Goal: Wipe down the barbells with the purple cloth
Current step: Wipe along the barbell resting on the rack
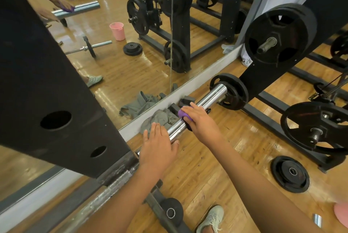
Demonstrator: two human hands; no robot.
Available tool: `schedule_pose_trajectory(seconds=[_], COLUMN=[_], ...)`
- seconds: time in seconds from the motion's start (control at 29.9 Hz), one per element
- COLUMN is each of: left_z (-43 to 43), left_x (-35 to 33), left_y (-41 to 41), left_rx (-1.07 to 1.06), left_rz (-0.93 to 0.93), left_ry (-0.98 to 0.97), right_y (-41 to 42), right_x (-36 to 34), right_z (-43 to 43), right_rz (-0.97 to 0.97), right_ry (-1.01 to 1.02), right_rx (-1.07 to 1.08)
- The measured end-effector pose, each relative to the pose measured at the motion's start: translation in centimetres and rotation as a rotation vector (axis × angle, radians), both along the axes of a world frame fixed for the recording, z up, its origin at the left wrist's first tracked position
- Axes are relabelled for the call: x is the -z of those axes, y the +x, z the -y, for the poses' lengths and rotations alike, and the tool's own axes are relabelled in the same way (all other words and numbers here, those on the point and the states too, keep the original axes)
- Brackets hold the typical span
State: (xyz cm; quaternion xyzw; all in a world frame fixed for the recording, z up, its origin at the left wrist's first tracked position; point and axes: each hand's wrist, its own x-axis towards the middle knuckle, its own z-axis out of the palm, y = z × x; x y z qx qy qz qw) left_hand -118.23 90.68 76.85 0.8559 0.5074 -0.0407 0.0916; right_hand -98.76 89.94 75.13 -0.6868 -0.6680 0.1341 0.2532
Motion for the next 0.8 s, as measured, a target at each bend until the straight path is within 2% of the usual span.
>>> schedule_pose_trajectory(seconds=[0.1,0.2,0.37,0.64,0.8], left_z=[-0.7,-0.1,3.9,5.2,5.2], left_x=[-0.1,0.3,2.1,2.7,2.6], left_y=[-0.3,-0.7,-0.9,0.4,0.3], left_rx=[0.026,0.045,0.157,0.055,0.048], left_rz=[-0.017,-0.034,-0.004,0.032,0.012], left_ry=[-0.008,0.104,0.281,0.259,0.256], right_y=[-1.0,-0.2,-0.7,-2.2,-1.6], right_x=[-0.2,0.8,0.8,1.8,0.7], right_z=[0.1,0.8,0.1,1.7,0.9], right_rz=[0.007,0.016,-0.051,-0.049,-0.020], right_ry=[-0.001,0.027,0.032,0.084,0.025], right_rx=[-0.027,-0.057,0.081,0.006,0.011])
